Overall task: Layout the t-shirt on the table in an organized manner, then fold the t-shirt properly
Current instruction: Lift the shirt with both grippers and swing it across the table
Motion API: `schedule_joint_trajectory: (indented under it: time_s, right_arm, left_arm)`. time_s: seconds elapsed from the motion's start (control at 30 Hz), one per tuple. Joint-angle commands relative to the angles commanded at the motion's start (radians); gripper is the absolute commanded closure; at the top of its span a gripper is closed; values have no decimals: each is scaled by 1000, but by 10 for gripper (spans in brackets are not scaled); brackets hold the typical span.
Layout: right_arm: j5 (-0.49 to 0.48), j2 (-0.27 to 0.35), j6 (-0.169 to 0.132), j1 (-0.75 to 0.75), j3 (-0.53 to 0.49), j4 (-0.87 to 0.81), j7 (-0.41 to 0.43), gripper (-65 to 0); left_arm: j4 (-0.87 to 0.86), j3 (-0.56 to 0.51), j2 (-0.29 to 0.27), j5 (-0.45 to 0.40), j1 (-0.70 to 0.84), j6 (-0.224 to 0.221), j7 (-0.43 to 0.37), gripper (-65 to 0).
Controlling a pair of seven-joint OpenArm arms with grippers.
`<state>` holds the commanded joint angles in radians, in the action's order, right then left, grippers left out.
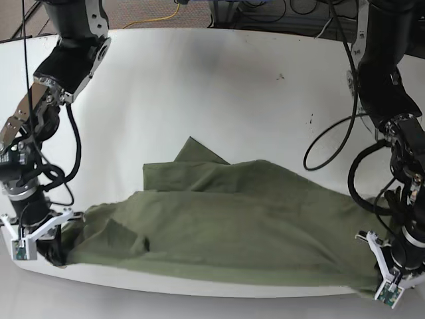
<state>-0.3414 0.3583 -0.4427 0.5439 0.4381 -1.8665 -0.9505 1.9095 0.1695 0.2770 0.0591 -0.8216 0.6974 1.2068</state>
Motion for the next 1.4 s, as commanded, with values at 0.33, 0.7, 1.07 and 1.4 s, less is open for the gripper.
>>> schedule_joint_trajectory:
  time_s: [0.33, 0.7, 1.07, 1.4]
  right_arm:
    - [2, 94, 0, 356, -124, 209, 0, 0]
    - [2, 143, 3, 580, -262, 358, -21, 0]
    - [2, 140, 0, 250, -133, 124, -153, 0]
    - [0, 35, -2, -212, 25, -104, -161, 0]
  left_arm:
    - [-58, -3, 0, -2, -279, 0, 28, 0]
    - [-135, -2, 0, 5, -465, 1, 120, 0]
    - [-9, 2, 8, 6, -144, 1, 189, -69]
    - [31, 68, 5, 8, 249, 1, 189, -22]
